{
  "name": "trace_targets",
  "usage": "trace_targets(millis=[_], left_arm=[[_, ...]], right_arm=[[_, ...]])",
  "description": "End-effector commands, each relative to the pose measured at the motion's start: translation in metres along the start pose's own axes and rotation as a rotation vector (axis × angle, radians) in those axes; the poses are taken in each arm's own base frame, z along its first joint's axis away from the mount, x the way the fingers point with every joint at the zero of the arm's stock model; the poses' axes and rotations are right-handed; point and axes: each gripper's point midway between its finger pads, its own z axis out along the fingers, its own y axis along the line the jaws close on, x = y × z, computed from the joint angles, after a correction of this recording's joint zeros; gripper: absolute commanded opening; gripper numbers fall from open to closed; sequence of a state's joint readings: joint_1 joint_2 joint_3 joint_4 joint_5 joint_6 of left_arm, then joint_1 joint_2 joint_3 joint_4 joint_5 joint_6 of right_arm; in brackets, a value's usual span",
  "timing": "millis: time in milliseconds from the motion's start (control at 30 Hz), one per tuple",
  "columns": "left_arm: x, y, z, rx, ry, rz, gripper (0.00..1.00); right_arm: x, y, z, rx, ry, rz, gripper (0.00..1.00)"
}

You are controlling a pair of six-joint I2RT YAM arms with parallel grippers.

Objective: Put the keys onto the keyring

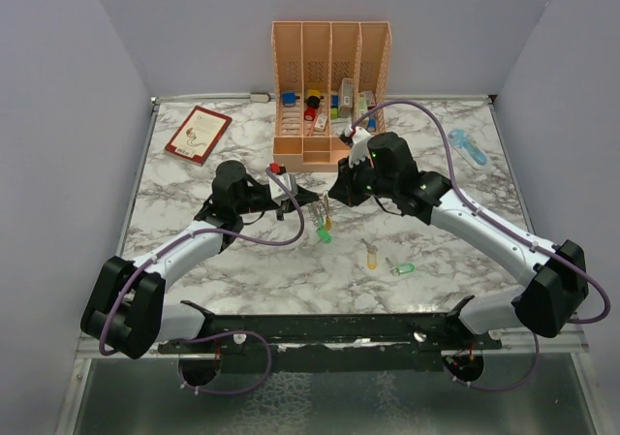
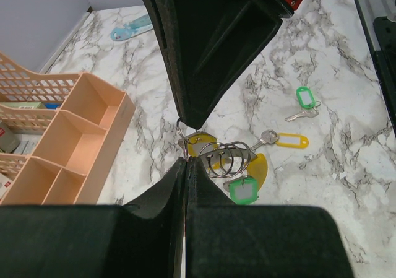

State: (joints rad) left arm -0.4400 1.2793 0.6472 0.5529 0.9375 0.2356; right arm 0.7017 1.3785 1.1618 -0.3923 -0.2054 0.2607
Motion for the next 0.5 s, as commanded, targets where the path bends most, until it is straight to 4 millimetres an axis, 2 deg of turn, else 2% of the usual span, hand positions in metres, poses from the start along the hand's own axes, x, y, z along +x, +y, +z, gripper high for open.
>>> trace_targets(millis=[0,167,467], left_arm=[[-0.027,0.002,0.002,0.018,-0.063,0.068,0.00],[-0.030,0.001,0.002,0.017,-0.076,0.064,0.00],[-0.034,0.000,0.003,0.031,-0.089,0.072,0.00]], right_arm=[[-0.004,-0.005,-0.007,0.042,-0.024,-0.001,0.02],[0.001,-0.006,-0.003,0.042,-0.008,0.000,0.02],[0.004,0.010,-0.004,-0.055,0.015,-0.024,0.02]])
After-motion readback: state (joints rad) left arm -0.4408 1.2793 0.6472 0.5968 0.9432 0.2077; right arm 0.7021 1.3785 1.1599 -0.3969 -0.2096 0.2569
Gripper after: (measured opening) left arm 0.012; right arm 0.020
